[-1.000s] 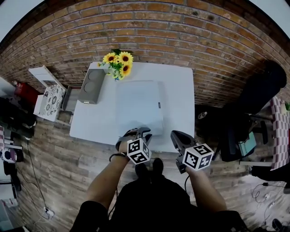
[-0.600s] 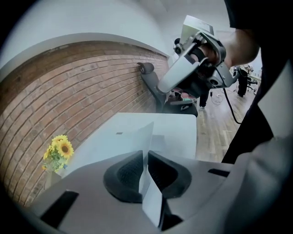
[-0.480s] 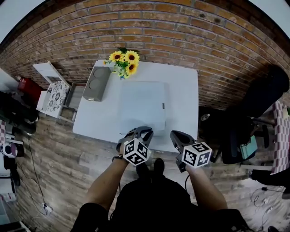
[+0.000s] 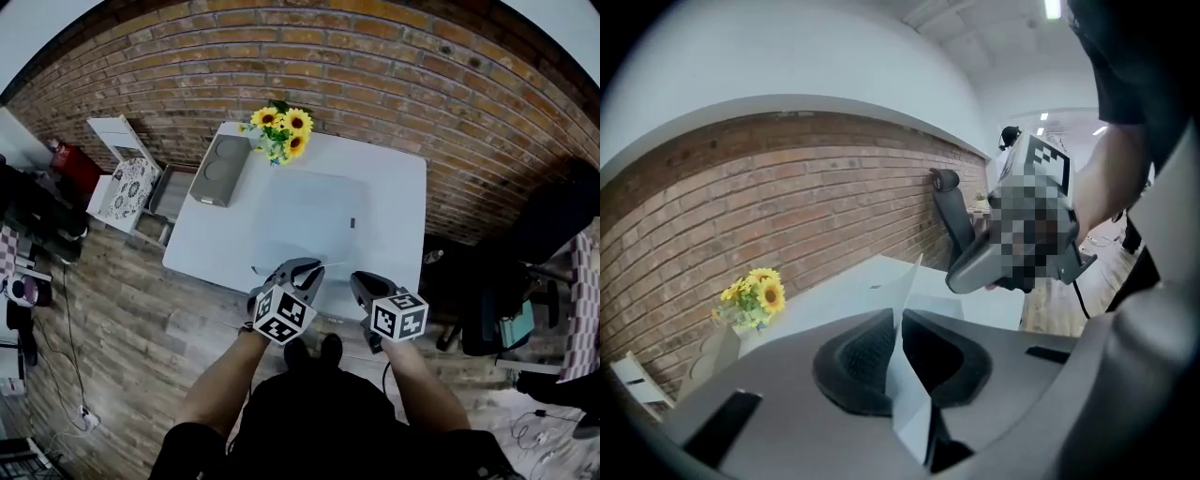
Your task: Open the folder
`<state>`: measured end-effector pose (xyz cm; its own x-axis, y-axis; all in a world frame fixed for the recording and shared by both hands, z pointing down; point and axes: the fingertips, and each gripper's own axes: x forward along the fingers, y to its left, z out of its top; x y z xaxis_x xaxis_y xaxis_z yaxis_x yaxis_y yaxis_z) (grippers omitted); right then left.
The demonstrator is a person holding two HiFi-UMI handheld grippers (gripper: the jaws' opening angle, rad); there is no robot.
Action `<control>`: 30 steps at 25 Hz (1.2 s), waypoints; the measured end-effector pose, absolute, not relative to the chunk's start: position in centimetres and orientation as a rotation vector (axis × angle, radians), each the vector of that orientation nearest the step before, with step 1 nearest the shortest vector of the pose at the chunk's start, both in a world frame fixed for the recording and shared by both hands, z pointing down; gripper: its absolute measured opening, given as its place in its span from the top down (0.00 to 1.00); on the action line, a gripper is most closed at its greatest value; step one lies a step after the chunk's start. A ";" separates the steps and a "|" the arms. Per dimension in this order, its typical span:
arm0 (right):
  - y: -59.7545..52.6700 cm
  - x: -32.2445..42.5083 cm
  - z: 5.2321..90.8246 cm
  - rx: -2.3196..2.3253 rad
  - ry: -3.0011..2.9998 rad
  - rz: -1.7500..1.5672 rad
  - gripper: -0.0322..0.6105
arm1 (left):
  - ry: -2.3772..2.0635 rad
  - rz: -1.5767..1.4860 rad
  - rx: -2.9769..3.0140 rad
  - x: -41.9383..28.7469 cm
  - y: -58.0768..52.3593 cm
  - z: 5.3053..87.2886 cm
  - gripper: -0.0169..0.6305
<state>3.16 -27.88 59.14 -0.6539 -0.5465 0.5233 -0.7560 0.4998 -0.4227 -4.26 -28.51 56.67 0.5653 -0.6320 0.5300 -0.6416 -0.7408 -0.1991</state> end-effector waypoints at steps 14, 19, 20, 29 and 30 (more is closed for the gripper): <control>-28.4 1.3 64.1 1.007 -2.319 0.895 0.84 | -1.317 0.659 2.681 -6.4 -29.1 53.2 0.93; -31.0 3.1 64.9 1.076 -2.276 0.855 0.81 | -1.462 0.575 2.592 -8.7 -28.6 52.5 0.93; -31.4 3.4 65.1 1.083 -2.264 0.848 0.81 | -1.497 0.574 2.575 -9.2 -28.4 52.5 0.93; -32.2 4.2 67.4 1.023 -2.185 0.816 0.82 | -1.856 0.720 2.333 -15.1 -27.3 53.1 0.94; -32.3 4.1 67.5 1.014 -2.190 0.801 0.83 | -1.886 0.720 2.305 -15.7 -27.3 53.1 0.94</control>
